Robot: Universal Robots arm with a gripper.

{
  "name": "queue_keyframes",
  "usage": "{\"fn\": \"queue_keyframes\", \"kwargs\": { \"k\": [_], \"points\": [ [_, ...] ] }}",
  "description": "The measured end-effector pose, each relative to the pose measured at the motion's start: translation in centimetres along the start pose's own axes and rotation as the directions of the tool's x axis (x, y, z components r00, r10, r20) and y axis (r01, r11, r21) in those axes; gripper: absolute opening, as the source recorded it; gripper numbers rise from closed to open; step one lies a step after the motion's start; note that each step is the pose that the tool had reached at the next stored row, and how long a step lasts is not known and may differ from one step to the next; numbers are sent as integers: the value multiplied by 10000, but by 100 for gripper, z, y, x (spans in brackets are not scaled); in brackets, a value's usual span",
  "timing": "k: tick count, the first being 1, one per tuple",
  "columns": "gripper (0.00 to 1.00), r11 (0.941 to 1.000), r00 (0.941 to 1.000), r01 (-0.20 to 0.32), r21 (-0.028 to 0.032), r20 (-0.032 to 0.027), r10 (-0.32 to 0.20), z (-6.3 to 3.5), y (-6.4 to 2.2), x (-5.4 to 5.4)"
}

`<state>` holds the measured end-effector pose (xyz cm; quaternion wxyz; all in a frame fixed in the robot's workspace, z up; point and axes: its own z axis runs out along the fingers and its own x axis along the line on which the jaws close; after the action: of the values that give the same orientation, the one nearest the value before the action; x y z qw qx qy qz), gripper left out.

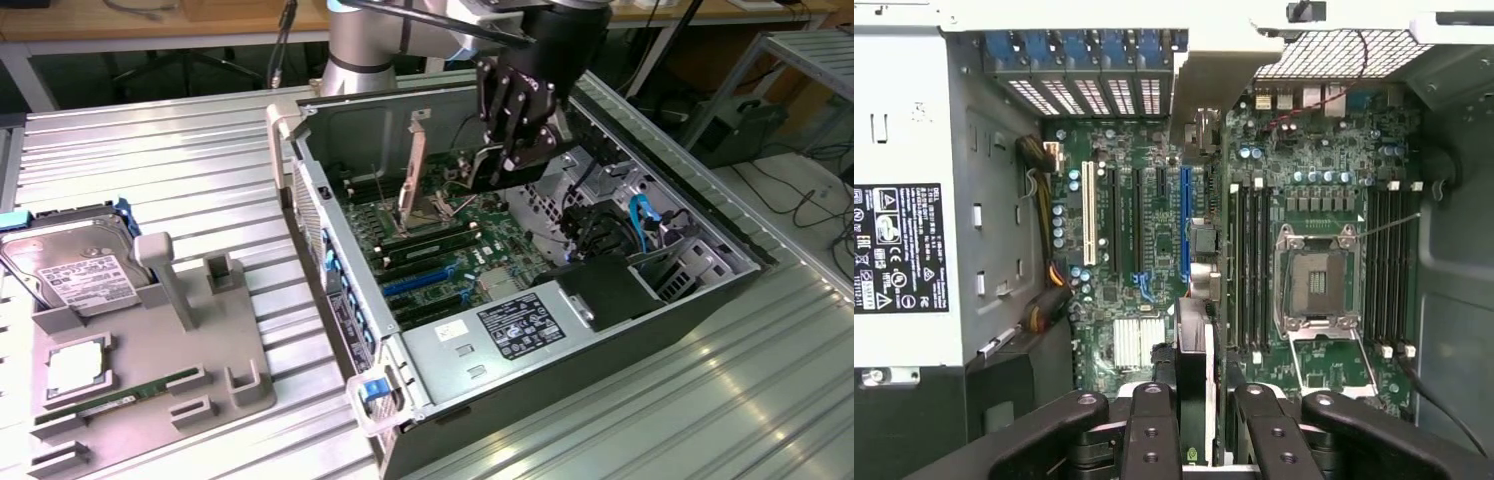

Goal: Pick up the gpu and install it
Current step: 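Insert the gpu into the slot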

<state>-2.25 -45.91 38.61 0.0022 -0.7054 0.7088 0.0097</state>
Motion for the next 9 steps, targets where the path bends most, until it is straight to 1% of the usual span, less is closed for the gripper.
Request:
{"fn": "queue_keyframes", "kwargs": {
  "k": [2,5,6,9],
  "points": [
    [27,10000,10000,0,20,-1,0,64,-1,1],
    [27,10000,10000,1,51,6,-1,132,0,4],
    [27,10000,10000,1,52,16,-1,179,0,14],
    [27,10000,10000,0,52,17,-1,215,-1,18]
  ]
}}
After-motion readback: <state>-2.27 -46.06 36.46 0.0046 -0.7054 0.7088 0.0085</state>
